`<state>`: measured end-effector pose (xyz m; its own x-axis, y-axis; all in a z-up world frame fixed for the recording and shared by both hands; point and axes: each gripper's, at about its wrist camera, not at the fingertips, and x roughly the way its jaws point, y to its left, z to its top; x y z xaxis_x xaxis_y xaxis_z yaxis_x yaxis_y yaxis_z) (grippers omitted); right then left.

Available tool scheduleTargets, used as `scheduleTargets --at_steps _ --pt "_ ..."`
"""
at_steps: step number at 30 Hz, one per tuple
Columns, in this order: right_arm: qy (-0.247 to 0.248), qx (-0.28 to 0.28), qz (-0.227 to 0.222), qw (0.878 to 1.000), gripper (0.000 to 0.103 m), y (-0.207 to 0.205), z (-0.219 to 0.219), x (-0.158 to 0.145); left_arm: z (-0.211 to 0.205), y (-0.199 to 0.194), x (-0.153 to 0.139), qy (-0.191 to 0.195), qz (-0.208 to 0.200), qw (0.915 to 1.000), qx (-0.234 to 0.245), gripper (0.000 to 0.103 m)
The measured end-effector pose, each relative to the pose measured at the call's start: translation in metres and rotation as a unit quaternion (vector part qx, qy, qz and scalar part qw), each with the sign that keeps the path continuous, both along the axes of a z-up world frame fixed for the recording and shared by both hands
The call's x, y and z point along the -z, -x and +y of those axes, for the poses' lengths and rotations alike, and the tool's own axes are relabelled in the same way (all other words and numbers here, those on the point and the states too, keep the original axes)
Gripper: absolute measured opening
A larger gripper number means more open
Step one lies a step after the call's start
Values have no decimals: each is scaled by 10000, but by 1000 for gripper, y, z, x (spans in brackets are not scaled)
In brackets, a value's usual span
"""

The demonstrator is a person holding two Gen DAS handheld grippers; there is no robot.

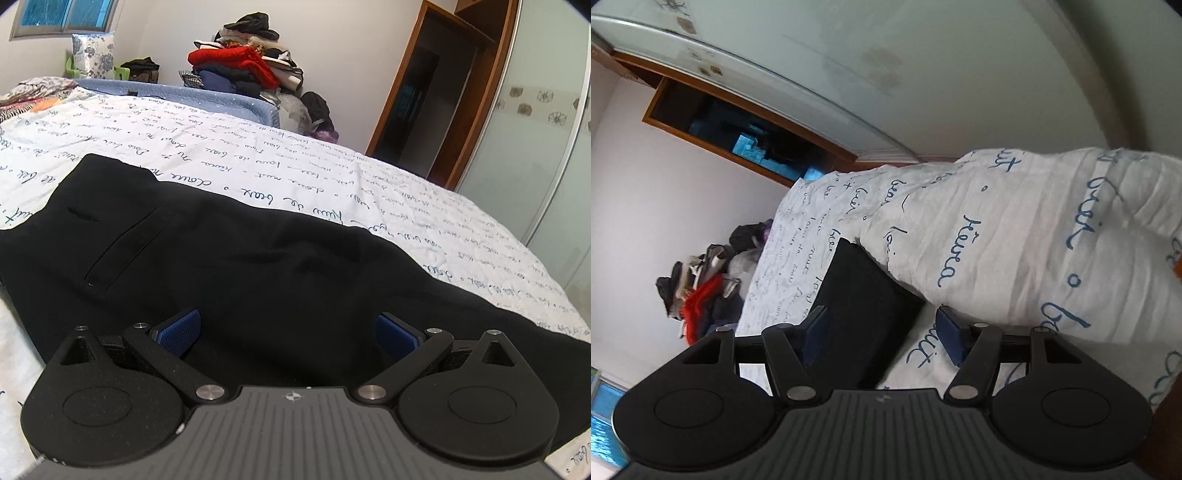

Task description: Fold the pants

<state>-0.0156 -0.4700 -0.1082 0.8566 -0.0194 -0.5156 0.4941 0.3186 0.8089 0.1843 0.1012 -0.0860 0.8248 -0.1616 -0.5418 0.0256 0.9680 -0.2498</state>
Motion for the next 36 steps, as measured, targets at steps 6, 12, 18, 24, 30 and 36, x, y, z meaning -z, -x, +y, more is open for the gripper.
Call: scheduleTargets --at_steps 6,12,18,24,30,36 --pt "-38 0 -189 9998 81 -3 -13 -5 0 1 0 6 -7 10000 -9 102" --pt "155 -26 -514 9986 76 13 -14 -5 -1 1 0 -46 1 10000 -19 102" --pt "-590 132 -787 9951 40 22 -19 16 -4 1 -1 -159 33 9999 -26 102" --pt "-233 152 -470 9985 37 4 -12 8 -7 0 -1 -248 57 9997 -33 102" --pt "-132 335 -521 9980 9 -2 -11 19 -14 -1 -9 -459 195 9987 -82 101" --pt "550 236 -613 9963 9 -1 -1 11 -71 0 -70 92 -109 9957 916 102"
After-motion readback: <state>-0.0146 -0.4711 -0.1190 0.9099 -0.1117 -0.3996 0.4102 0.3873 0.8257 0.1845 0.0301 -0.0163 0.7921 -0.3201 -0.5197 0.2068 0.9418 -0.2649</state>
